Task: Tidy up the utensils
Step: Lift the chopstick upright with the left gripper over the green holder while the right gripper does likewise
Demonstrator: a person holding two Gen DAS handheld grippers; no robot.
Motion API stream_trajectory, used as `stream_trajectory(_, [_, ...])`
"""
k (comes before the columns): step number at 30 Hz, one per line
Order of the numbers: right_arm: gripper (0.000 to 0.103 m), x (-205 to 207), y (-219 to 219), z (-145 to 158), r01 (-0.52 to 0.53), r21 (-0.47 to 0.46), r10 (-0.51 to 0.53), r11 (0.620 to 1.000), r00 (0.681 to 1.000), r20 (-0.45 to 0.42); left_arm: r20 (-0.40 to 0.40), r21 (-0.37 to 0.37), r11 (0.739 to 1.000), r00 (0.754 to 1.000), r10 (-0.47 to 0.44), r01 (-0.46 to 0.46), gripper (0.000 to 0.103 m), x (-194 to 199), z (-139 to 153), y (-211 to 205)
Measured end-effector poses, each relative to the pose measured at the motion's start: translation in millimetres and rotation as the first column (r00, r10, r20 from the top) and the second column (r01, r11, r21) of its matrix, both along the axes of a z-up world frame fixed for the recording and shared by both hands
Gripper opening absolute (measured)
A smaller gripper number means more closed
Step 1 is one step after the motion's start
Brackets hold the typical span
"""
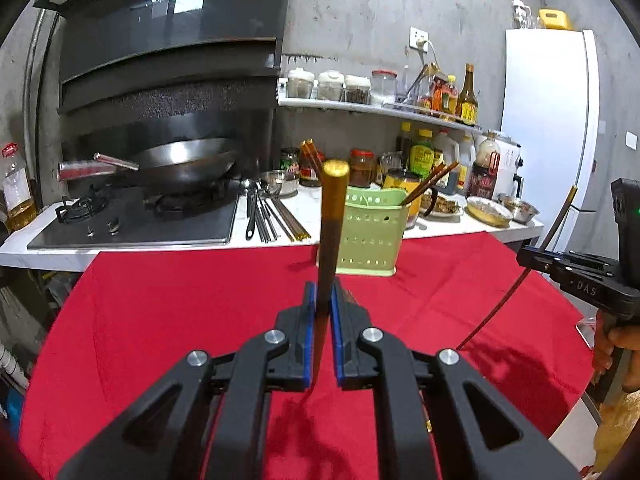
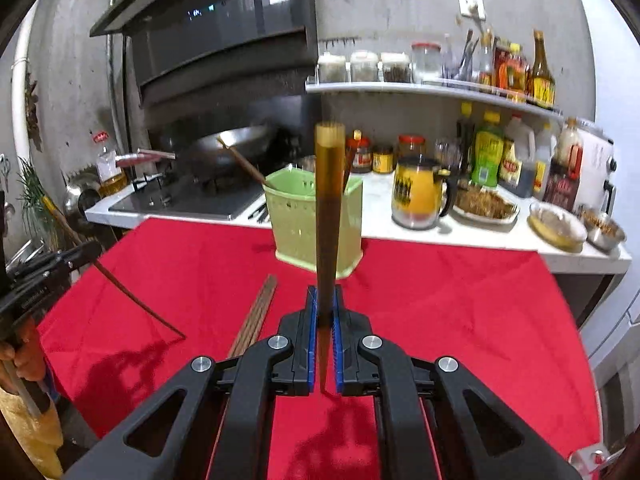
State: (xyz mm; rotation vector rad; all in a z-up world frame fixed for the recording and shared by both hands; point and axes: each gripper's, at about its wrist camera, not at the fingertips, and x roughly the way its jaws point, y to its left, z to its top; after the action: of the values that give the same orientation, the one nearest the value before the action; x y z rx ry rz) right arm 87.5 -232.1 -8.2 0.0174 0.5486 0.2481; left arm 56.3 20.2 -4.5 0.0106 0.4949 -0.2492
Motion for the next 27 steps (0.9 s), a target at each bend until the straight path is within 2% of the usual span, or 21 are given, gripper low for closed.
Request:
stream_trajectory(6, [0.007, -5, 0, 2, 0.001, -0.010, -0.001, 1.000, 1.000, -0.011, -0.035, 0.026, 1.000, 0.999, 0.004, -0.003, 0.007, 0, -6, -3])
stream_trajectory(12, [0.007, -1, -3, 8, 0.008, -0.024, -0.008, 1.000, 1.000, 0.008, -0.001, 0.020, 1.000, 1.000, 0.014, -0.014, 0.006, 3, 5, -2])
stream_trajectory(16, [0.007, 15, 1, 34, -0.011, -0.009, 0.012, 1.000, 0.998, 0.065, 0.063, 0.027, 1.000, 0.998, 0.007, -0.009, 0.006, 24, 32, -11])
stream_trajectory(21, [0.007, 42, 20, 95, -0.052, -0.013, 0.053, 0.999, 0.977, 0.207, 0.176, 0.016, 0.999, 0.984, -0.034, 0.032, 0.006, 55, 86, -30])
stream_trajectory(24, [0.007, 63, 24, 131, -0.024, -0.020, 0.029, 1.000, 0.952, 0.303, 0.250, 0.001, 0.998, 0.966, -0.058, 0.060, 0.006, 79, 124, -43])
stream_trajectory(27, [0.007, 88, 24, 148, 0.010, -0.019, -0.003, 1.000, 0.941, 0.339, 0.281, 0.005, 0.998, 0.958, -0.063, 0.065, 0.006, 108, 138, -58])
